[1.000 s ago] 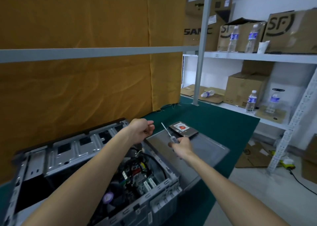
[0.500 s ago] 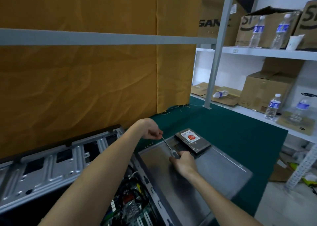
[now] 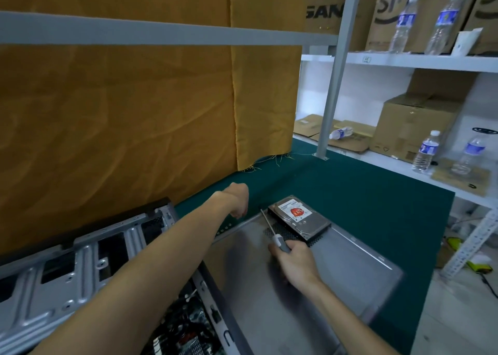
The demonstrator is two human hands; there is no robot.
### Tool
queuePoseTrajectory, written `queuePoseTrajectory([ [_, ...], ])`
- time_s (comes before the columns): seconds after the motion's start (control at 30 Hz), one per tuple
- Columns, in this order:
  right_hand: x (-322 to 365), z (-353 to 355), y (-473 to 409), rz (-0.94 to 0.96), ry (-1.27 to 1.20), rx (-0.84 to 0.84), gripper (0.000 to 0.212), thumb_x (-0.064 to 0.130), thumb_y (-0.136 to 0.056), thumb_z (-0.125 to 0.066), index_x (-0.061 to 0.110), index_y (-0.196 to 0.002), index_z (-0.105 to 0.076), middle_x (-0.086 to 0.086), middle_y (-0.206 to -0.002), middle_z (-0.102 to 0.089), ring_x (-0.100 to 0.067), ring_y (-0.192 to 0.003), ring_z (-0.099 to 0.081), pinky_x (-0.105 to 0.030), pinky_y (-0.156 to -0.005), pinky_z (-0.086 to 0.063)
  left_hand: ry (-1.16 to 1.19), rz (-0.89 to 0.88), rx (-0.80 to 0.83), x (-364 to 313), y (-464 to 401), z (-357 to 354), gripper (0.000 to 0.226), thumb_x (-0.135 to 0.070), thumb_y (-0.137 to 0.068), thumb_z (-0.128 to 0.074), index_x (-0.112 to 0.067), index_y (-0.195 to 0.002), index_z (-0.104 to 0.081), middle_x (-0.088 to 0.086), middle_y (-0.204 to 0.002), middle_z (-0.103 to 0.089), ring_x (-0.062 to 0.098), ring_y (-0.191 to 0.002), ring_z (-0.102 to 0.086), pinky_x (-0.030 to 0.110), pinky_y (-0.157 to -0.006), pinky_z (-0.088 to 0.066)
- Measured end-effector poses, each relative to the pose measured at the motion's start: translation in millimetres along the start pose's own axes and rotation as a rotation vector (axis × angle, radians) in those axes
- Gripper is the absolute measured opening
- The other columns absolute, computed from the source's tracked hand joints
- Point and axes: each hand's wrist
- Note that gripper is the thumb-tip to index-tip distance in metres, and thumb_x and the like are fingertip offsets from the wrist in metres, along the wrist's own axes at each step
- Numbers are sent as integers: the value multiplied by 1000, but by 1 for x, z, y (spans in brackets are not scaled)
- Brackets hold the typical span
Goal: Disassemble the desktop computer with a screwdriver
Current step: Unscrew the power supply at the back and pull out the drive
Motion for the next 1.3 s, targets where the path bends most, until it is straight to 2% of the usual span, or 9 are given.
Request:
queuePoseTrajectory([
  [0.17, 0, -2, -1, -3, 1, -15, 31, 34, -86, -68, 19, -63, -54, -1, -53, -50, -21, -48, -49, -40, -51, -46, -51, -87, -8, -2, -5, -10, 20, 4, -85, -68, -6, -99, -77, 15, -103, -73, 28, -94, -71, 42, -86, -61],
  [0.3, 1, -1, -1, 5, 9, -3, 28, 34, -86, -68, 18, -66, -57, -4, -56, -53, -22, -50, -51, -47, -53, -49, -41, -62, -59, 0, -6, -16, 20, 6, -91, -58, 1, -107, -70, 20, -111, -68, 34, -100, -68, 45, -90, -58],
  [0.4, 1, -1, -1, 6, 9, -8, 29, 35, -86, -68, 17, -66, -57, -5, -55, -54, -22, -49, -52, -46, -49, -50, -40, -59, -64, -2, -7, -20, 23, 6, -93, -54, 1, -111, -68, 21, -114, -66, 36, -102, -67, 46, -92, -57],
  [0.63, 1, 2, -3, 7, 36, -1, 30, 35, -87, -68, 16, -66, -58, -5, -55, -55, -23, -50, -53, -51, -54, -52, -65, -54, -50, -3, -10, -25, 28, 7, -92, -56, -1, -117, -67, 21, -119, -65, 35, -105, -66, 43, -93, -57],
  [0.8, 2, 0, -2, 1, 30, 4, 28, 34, -86, -68, 17, -66, -58, -5, -55, -55, -23, -49, -51, -48, -52, -51, 55, -12, -5, 6, -15, -21, 35, 0, -93, -54, -9, -124, -67, 13, -124, -65, 30, -112, -63, 41, -98, -54],
  [0.93, 2, 0, -2, 1, 18, 9, 29, 32, -87, -68, 17, -65, -57, -4, -54, -55, -22, -45, -51, -35, -45, -45, 171, 51, 50, 11, -18, -18, 36, -8, -95, -43, -9, -122, -66, 11, -122, -66, 28, -108, -64, 42, -100, -54],
  [1.03, 1, 0, -3, -3, 21, 7, 29, 32, -87, -68, 16, -65, -58, -5, -54, -56, -22, -46, -51, -34, -43, -45, 223, 73, 74, 13, -18, -17, 39, -8, -94, -39, -8, -124, -64, 11, -122, -66, 28, -106, -65, 44, -100, -53],
  [1.2, 1, -2, -5, -5, 22, 7, 29, 33, -87, -68, 17, -65, -58, -4, -53, -56, -20, -43, -51, -32, -41, -45, 320, 88, 53, 13, -19, -16, 36, -2, -95, -39, -4, -119, -65, 17, -116, -69, 30, -102, -69, 47, -95, -57],
  [1.3, 1, -1, -5, -12, 18, 5, 29, 33, -88, -68, 16, -65, -59, -2, -51, -57, -18, -40, -53, -29, -38, -44, 286, 89, 3, 10, -9, -13, 32, -6, -95, -43, -6, -119, -65, 15, -117, -68, 29, -103, -67, 45, -96, -56],
])
Point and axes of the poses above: each hand's wrist, its own y-axis away from the middle knuckle, its own z-axis out of the back of the hand, x = y × z
